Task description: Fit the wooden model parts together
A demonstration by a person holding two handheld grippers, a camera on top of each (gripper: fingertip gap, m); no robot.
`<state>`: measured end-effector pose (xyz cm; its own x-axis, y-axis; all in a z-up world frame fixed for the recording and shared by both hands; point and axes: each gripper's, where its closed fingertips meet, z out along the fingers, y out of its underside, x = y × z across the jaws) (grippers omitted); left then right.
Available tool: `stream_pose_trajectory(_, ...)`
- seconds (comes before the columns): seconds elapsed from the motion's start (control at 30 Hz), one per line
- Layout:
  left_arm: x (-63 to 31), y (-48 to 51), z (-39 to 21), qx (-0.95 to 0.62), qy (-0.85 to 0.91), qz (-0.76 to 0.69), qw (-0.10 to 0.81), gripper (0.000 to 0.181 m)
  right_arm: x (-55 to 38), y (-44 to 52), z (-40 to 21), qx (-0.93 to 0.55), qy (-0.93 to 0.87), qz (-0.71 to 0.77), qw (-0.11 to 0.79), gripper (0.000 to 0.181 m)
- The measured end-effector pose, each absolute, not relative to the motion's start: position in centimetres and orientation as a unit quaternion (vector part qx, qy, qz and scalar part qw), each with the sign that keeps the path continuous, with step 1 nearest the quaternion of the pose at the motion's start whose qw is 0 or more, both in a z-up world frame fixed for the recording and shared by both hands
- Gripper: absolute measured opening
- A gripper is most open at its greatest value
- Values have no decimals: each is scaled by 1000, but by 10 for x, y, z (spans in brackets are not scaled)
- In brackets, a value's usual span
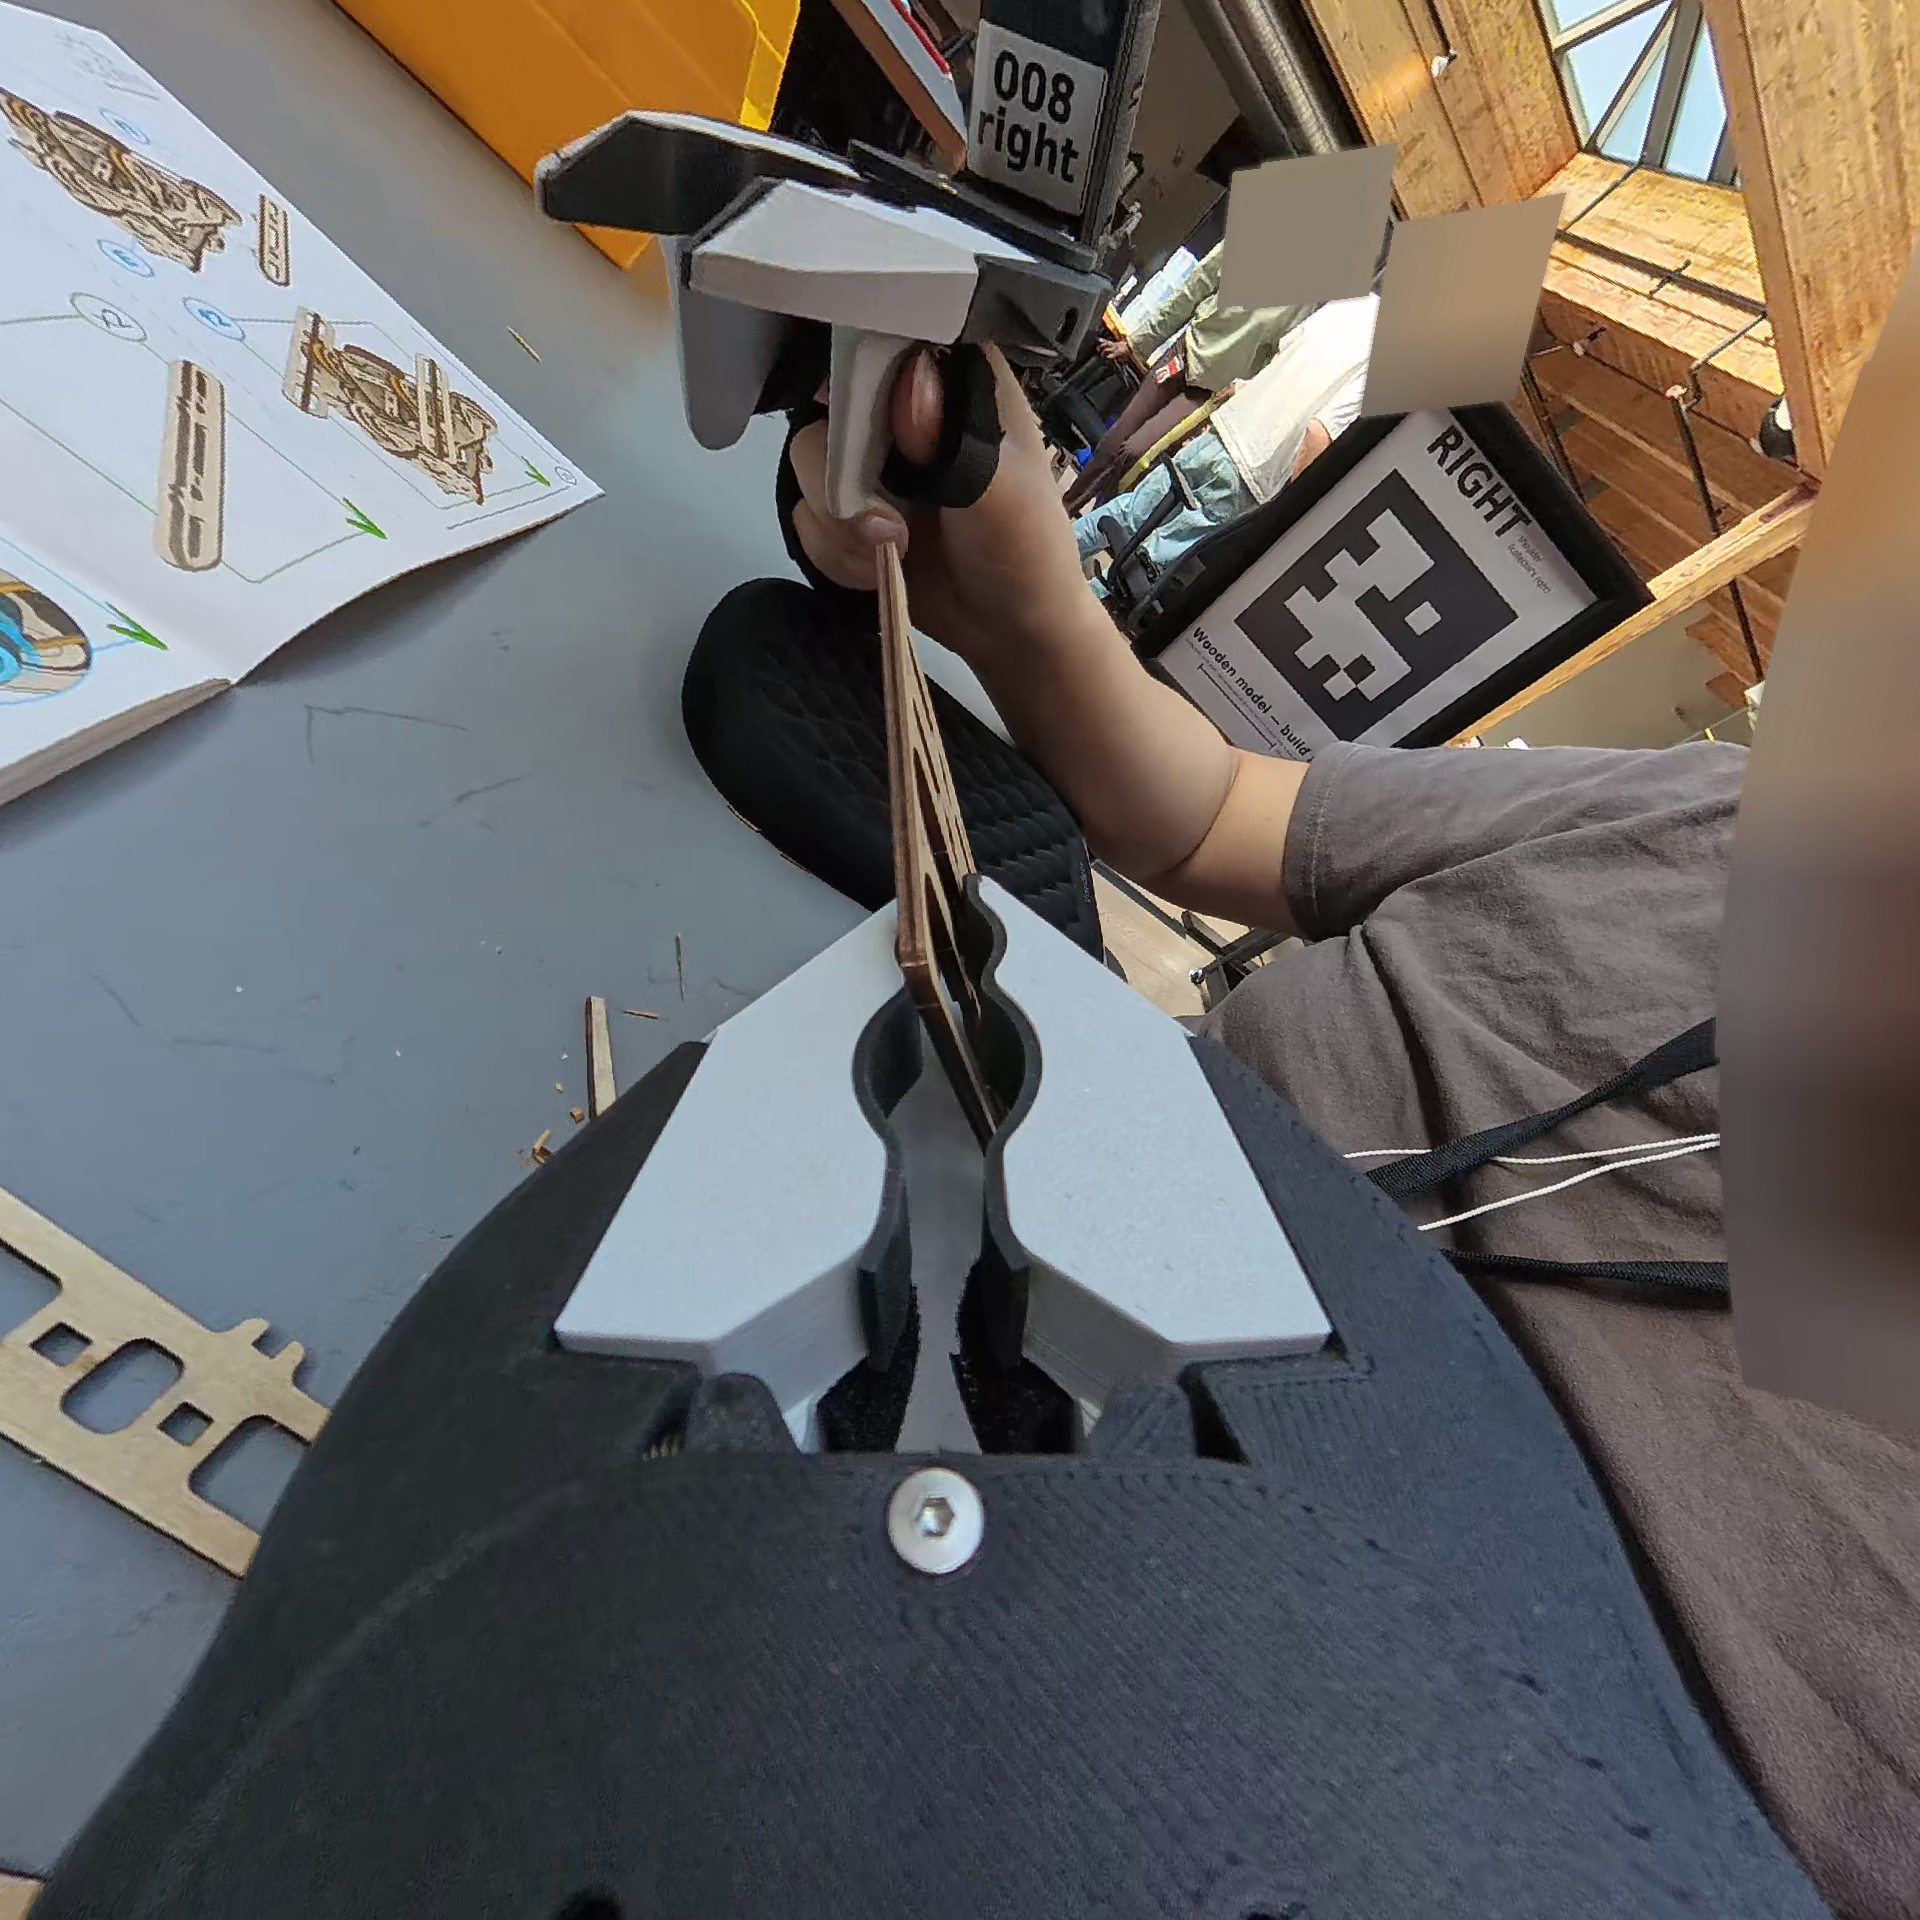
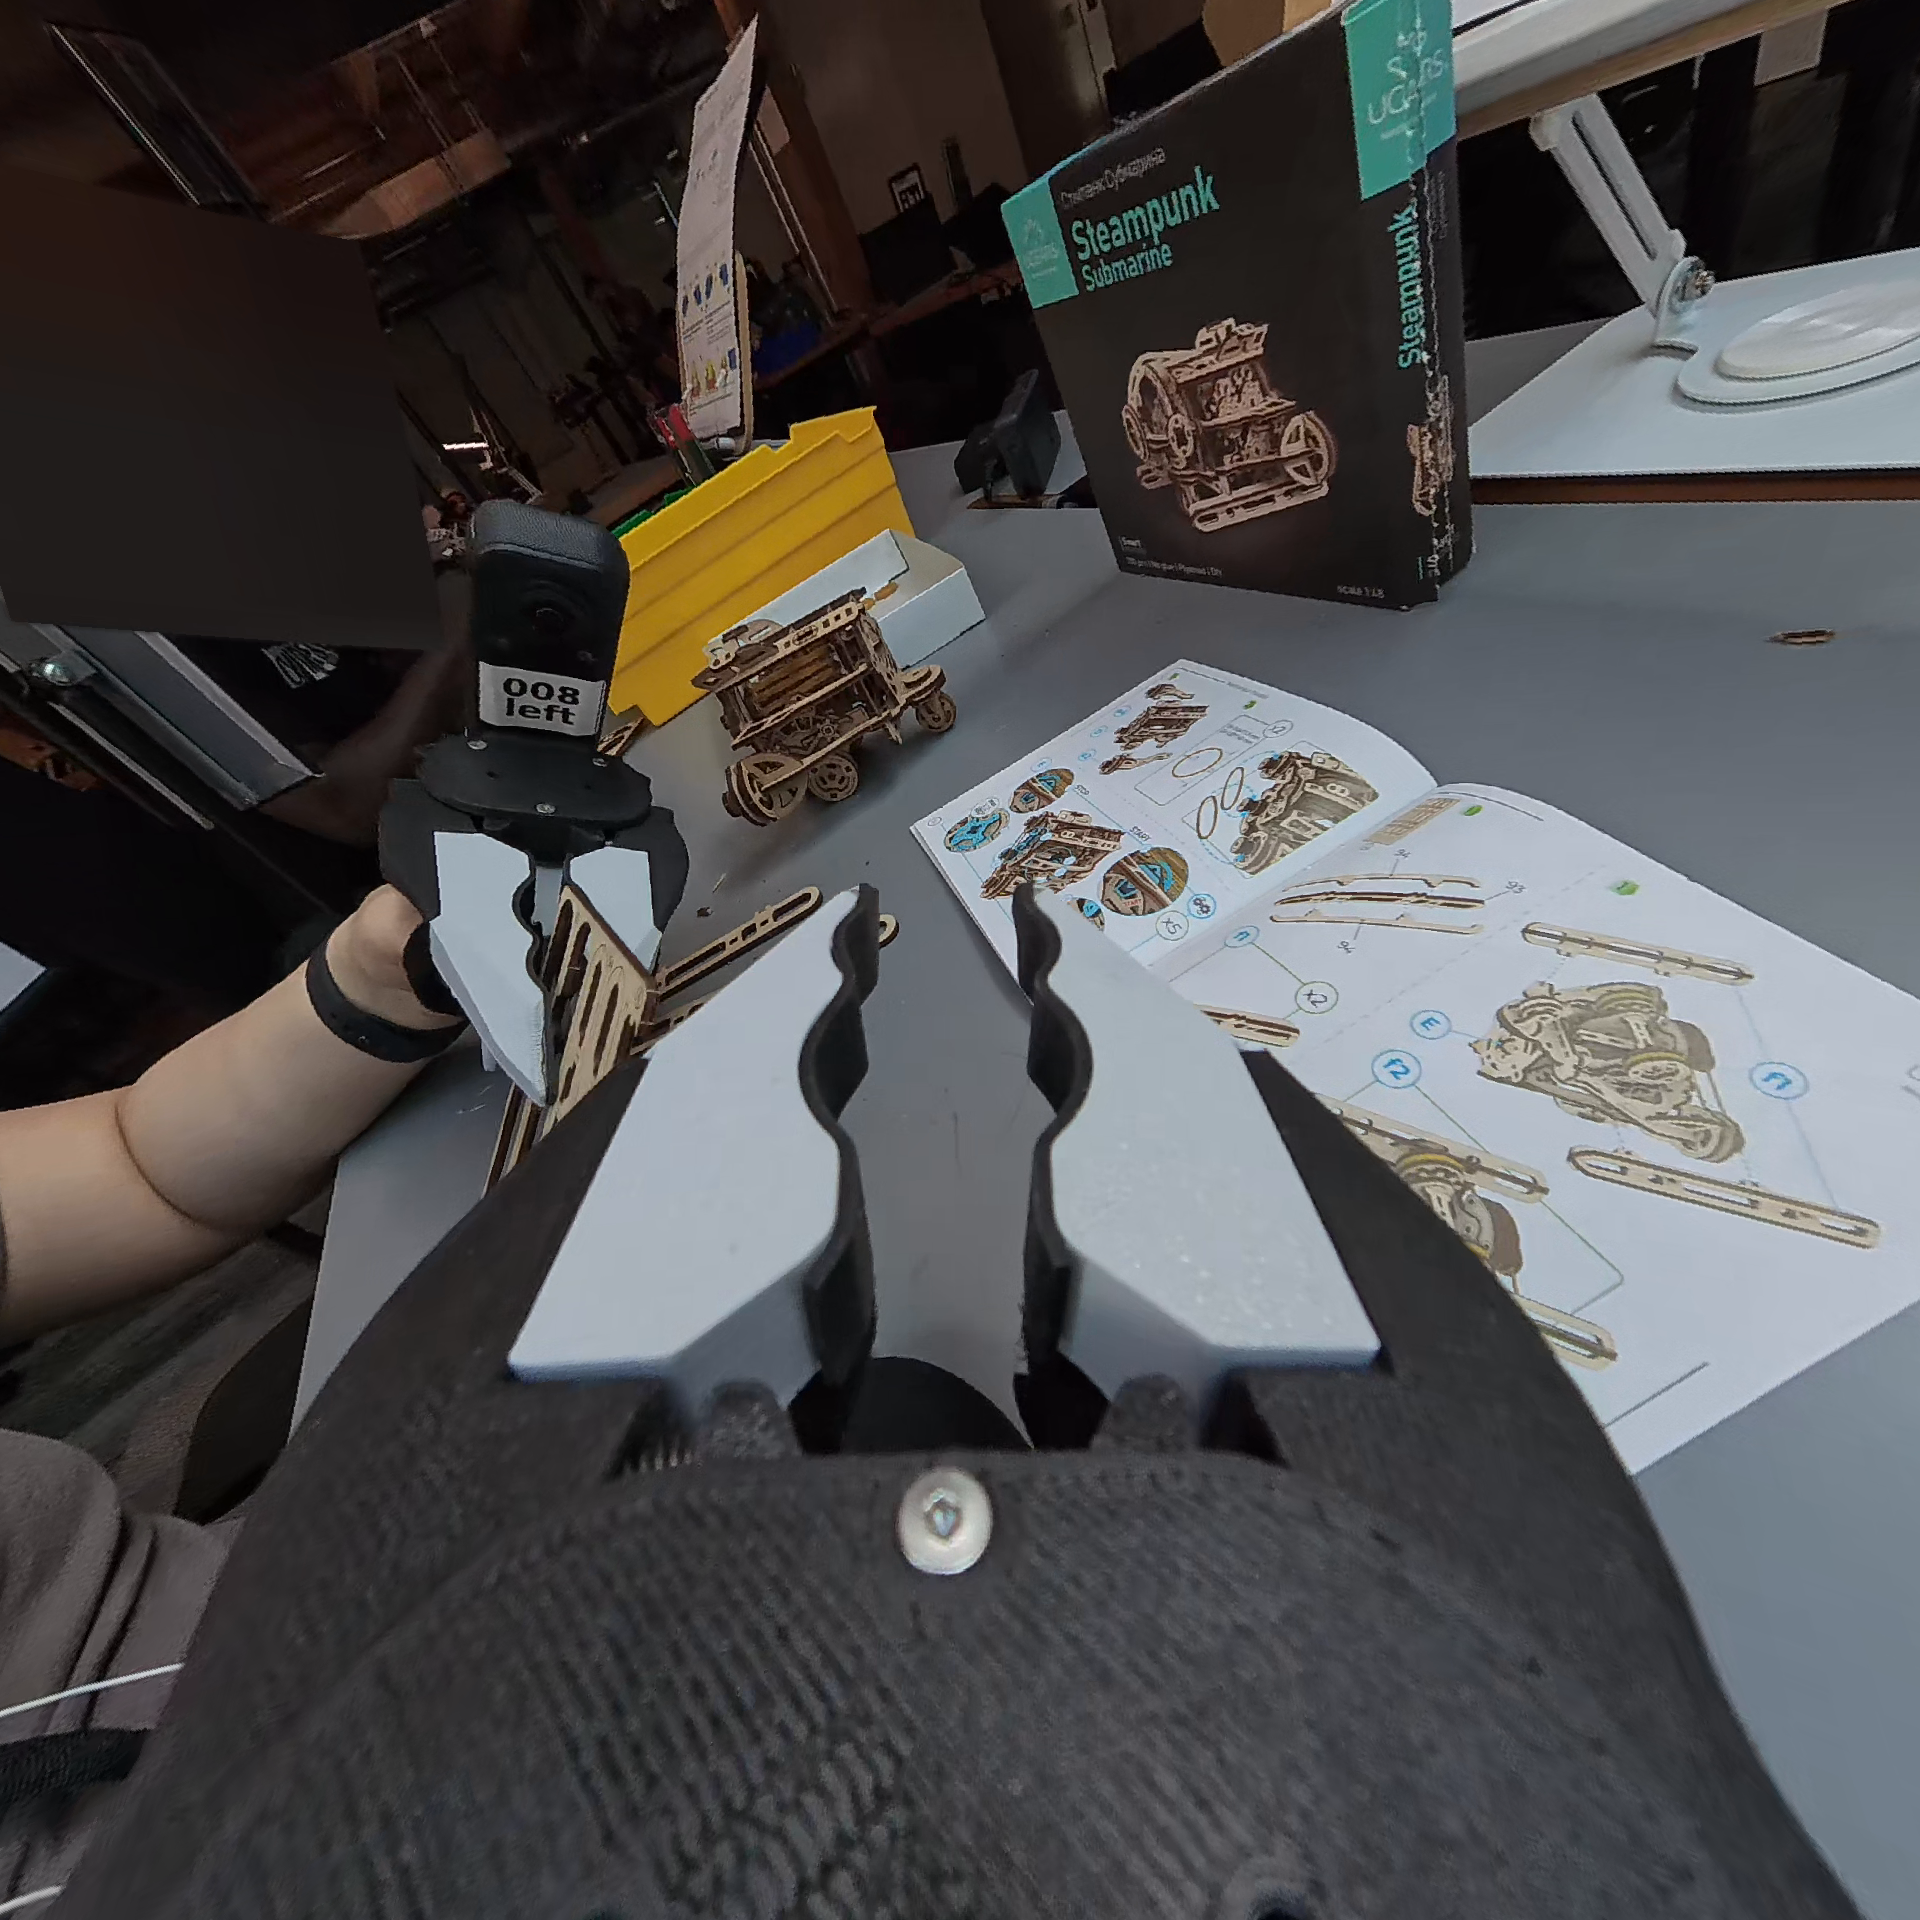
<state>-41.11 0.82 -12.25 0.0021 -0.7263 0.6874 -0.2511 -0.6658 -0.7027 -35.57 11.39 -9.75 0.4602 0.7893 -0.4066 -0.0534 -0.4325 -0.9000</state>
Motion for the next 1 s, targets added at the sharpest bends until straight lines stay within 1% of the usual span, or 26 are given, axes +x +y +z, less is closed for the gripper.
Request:
stream_pose_trajectory(0.43, -413, 9, -125, -685, 360, -604, 191, 0, -361, 111, -107, -720, -232, 503, 417, 15)
stream_pose_trajectory(1.0, -410, 7, -127, -685, 359, -606, 187, 0, -359, 113, -106, -721, -228, 503, 418, 14)
